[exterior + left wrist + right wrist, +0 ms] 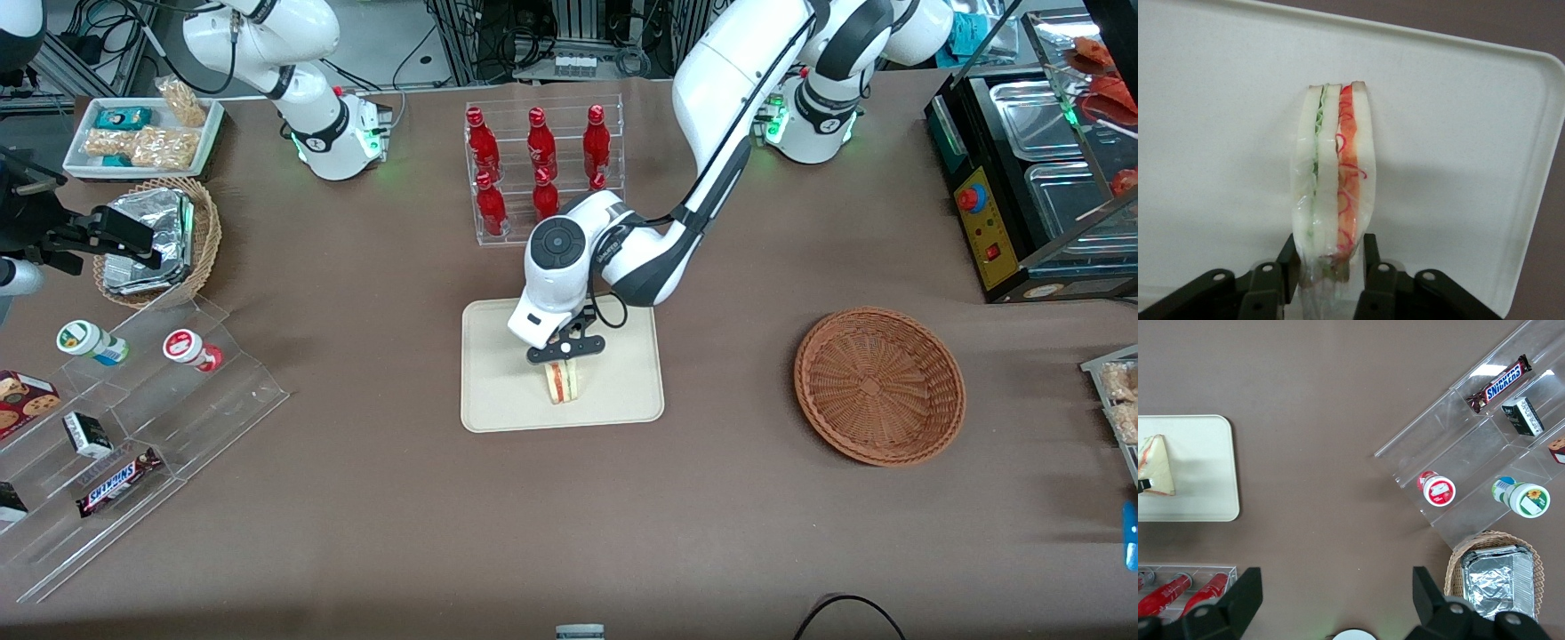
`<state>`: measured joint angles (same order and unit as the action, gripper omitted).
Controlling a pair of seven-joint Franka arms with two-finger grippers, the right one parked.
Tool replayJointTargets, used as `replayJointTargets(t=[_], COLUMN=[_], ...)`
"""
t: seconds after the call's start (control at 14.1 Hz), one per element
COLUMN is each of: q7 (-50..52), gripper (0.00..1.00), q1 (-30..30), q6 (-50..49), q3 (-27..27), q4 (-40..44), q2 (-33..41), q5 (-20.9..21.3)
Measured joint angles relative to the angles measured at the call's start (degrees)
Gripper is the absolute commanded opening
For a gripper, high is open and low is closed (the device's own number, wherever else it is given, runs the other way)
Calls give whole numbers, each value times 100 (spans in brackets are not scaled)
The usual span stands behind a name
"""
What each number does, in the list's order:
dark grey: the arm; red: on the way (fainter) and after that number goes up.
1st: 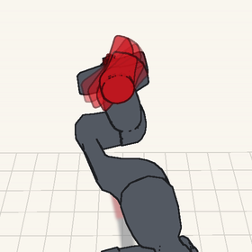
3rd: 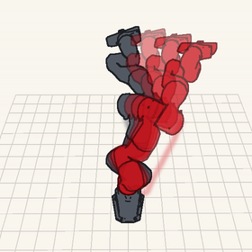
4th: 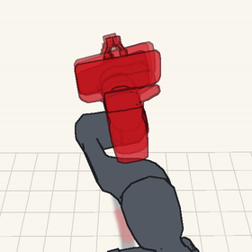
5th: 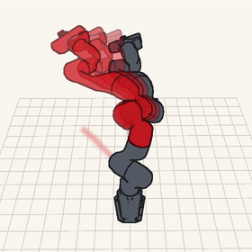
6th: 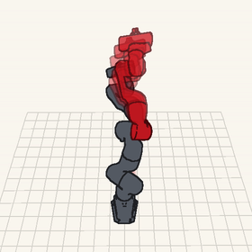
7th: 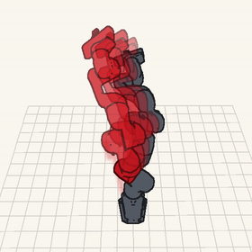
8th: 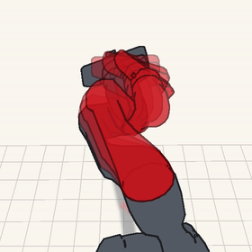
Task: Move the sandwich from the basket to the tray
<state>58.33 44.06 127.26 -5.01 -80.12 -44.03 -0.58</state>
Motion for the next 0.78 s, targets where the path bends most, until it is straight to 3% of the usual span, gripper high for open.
replayJointTargets(t=[0.21, 0.57, 0.78], q7=[-2, -570, -1153], gripper=[100, 100, 100], q1=[-27, -205, -701], q6=[-233, -1995, -2241], q3=[51, 510, 655], q4=[126, 70, -430], q2=[259, 1189, 1645], q5=[5, 28, 29])
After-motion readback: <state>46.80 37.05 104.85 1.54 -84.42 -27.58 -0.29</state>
